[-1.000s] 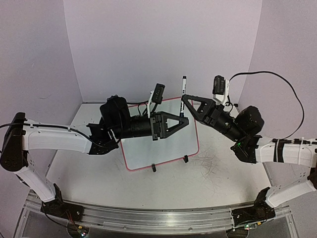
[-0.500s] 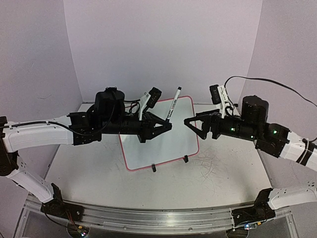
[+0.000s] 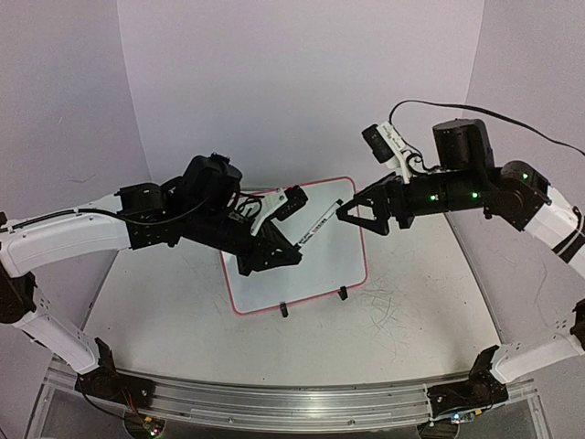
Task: Write a sentence on the whiteboard
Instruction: Open the pen cap from the whiteboard marker.
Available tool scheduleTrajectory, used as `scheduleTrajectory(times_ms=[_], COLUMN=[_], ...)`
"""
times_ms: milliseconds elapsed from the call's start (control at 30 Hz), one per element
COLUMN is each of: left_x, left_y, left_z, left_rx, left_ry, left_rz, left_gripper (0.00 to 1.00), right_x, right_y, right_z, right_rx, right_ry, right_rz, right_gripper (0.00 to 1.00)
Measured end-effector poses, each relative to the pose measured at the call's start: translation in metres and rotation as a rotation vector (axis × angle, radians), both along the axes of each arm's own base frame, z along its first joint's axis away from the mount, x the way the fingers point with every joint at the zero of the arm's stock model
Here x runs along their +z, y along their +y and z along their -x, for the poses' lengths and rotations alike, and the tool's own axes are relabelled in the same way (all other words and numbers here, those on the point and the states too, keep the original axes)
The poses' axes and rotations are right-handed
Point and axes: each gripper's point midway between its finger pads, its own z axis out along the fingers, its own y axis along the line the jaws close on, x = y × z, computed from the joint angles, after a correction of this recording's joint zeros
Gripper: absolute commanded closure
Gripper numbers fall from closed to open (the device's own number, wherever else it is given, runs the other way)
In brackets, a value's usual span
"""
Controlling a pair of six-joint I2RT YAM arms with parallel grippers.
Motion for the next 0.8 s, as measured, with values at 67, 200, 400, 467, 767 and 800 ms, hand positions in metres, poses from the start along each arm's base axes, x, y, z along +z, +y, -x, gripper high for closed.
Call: scheduleTrajectory(times_ms=[67,200,400,467,767,800], left_x=[-0.004,-0.013,-0.016,-0.016,-0.019,-0.021], left_y=[0.002,0.007,0.009,0.008,0.008,0.008], left_z=[0.004,0.014,0.022,0.023,0.023,0.023], left_rx=[-0.019,-0.05,-0.079,-0.084,-0.084,-0.084], left_ry=[0.012,0.052,0.086,0.088,0.093,0.095], left_rz=[-0.02,-0.055,-0.067,-0.066,-0.073,-0.08], left_gripper=[1.0,1.0,1.0,1.0,1.0,1.0], right_x=[-0.004,-0.026,-0.049,-0.05,-0.057,-0.058], right_y=[0.01,0.025,0.035,0.037,0.051,0.051], right_z=[0.005,0.01,0.02,0.023,0.026,0.027], right_rx=[0.056,0.127,0.201,0.219,0.253,0.255], right_ry=[0.051,0.163,0.276,0.294,0.353,0.363], right_rz=[0.006,0.052,0.085,0.074,-0.007,-0.011], right_gripper=[0.16,0.26,0.47,0.54,1.0,1.0])
